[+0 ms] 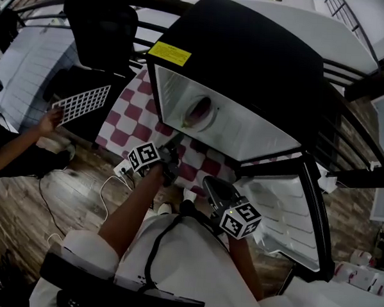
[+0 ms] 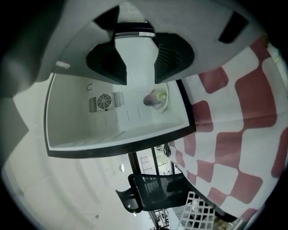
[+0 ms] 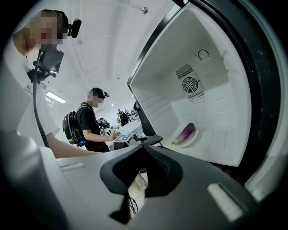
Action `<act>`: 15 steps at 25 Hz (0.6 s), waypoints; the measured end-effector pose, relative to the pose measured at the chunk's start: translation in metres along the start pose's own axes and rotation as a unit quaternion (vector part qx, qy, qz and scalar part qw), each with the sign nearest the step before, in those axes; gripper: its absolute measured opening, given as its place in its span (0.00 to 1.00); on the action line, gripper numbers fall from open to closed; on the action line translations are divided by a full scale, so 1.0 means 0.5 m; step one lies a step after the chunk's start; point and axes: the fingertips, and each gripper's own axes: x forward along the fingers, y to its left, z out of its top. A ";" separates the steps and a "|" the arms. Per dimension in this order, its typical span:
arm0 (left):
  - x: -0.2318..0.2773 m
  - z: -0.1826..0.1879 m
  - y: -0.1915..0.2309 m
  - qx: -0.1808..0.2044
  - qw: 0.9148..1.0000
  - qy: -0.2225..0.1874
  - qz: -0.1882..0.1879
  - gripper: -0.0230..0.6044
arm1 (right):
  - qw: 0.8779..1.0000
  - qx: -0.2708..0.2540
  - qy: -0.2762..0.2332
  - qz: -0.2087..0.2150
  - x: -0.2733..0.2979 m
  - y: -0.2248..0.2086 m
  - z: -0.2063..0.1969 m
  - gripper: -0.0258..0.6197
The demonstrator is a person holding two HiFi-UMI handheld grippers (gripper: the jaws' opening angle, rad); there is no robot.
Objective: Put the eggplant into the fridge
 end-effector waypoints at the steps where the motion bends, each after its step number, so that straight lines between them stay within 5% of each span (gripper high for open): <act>1: -0.013 -0.003 -0.007 0.010 1.000 0.003 0.000 0.33 | 1.000 -0.001 -0.003 -0.003 -0.004 0.002 0.000 0.05; 5: -0.063 0.009 -0.041 0.053 0.999 0.007 0.002 0.21 | 1.000 0.001 -0.023 -0.010 -0.009 0.003 0.006 0.05; 15: -0.203 0.014 -0.111 0.159 0.987 0.014 0.003 0.11 | 0.998 -0.003 -0.058 -0.022 -0.042 0.026 -0.003 0.05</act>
